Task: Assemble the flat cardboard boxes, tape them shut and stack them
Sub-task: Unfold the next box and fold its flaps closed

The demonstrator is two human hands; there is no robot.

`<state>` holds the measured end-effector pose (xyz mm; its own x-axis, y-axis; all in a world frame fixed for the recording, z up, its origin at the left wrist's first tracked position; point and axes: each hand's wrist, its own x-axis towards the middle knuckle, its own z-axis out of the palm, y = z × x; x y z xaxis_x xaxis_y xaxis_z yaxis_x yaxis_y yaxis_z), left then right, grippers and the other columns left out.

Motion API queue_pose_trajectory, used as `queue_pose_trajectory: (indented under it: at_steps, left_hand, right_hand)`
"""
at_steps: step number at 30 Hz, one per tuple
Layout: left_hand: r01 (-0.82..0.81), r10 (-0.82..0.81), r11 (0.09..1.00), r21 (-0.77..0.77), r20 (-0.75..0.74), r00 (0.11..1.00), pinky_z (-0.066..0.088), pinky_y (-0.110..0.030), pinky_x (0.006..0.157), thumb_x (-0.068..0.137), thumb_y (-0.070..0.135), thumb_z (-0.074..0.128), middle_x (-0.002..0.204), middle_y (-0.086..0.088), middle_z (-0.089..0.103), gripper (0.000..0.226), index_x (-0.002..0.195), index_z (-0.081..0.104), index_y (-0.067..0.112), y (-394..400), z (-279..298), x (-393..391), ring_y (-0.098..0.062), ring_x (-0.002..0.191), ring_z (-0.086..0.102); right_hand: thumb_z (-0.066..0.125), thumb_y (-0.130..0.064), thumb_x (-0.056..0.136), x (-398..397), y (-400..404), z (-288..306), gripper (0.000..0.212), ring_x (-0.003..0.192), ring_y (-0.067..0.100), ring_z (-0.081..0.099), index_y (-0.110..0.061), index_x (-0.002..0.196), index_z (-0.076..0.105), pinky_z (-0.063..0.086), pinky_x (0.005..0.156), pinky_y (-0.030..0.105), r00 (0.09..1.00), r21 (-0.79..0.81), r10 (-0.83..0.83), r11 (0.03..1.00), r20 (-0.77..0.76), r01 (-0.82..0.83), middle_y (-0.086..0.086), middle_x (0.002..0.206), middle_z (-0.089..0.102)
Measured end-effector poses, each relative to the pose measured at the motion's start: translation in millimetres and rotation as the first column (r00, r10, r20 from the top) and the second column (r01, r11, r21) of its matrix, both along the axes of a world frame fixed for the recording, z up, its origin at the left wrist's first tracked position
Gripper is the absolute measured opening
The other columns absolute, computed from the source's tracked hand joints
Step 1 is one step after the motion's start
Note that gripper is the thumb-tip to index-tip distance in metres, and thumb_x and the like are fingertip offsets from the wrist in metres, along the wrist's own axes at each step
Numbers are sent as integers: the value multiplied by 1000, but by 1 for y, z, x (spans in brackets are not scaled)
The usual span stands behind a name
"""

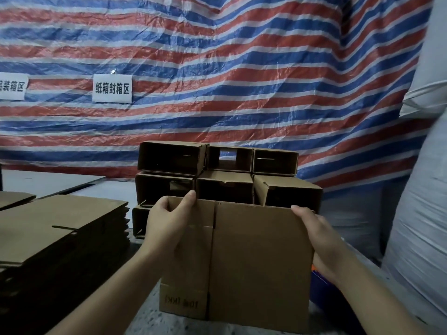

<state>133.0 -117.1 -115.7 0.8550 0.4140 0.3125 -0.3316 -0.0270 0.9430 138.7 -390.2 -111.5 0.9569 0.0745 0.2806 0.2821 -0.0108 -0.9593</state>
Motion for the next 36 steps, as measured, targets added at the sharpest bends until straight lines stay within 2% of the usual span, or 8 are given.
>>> queue_pose_trajectory:
  at_steps: [4,9,15,23,27,29,31,36]
  left_hand:
    - [-22,22,1000,-12,-22,1000,52,-33,61,87,54,65,94,-6,69,34,97,62,22,-2,3,-3,-22,86,67]
    - [14,-15,999,-38,-28,999,50,-25,51,82,60,67,96,-3,67,42,102,57,24,-8,4,-11,-18,85,68]
    - [34,-38,997,-70,-51,998,57,-41,68,85,51,69,99,-6,67,34,100,56,24,-7,5,-11,-25,90,67]
    - [98,-101,995,-31,-88,991,47,-34,62,88,48,61,96,-7,65,29,102,56,23,2,13,-11,-22,86,63]
    - [201,-200,980,-1,-87,976,54,-39,76,80,53,56,104,-13,65,44,109,55,19,3,19,-14,-26,93,65]
    - [274,-277,961,-39,-89,957,54,-35,69,76,52,52,102,-14,66,55,118,56,16,2,21,-17,-24,88,67]
    - [347,-351,936,-64,-76,933,53,-30,60,88,46,46,95,-12,67,46,120,59,16,1,23,-21,-21,80,67]
    - [403,-409,910,-92,-51,911,47,-42,82,97,29,33,106,-16,68,38,115,65,21,2,26,-25,-29,94,62]
  right_hand:
    - [58,-60,87,1,-7,-3,46,103,27,72,-21,98,79,52,85,45,996,96,85,992,10,-85,14,108,75]
    - [62,-57,83,0,-6,-4,45,107,31,71,-19,100,78,59,77,41,994,195,106,975,-5,-103,17,112,73]
    - [54,-56,83,-5,-4,0,41,96,24,75,-24,86,80,56,73,38,991,149,134,980,-4,-132,9,100,77]
    - [50,-61,87,-9,4,3,46,107,28,72,-27,100,79,59,76,39,986,222,162,961,24,-164,13,114,74]
    - [37,-60,95,-10,8,7,55,97,22,75,-28,102,80,61,69,31,978,265,210,942,15,-207,10,107,77]
    - [33,-58,98,-10,11,9,57,90,19,76,-26,101,81,60,65,30,973,282,229,934,1,-220,9,100,78]
    - [30,-54,101,-10,13,11,58,84,16,75,-27,99,81,60,64,30,970,267,244,934,6,-237,8,95,77]
    - [27,-49,106,-7,19,8,57,76,14,73,-27,99,79,58,61,27,975,196,223,956,-11,-216,6,84,75]
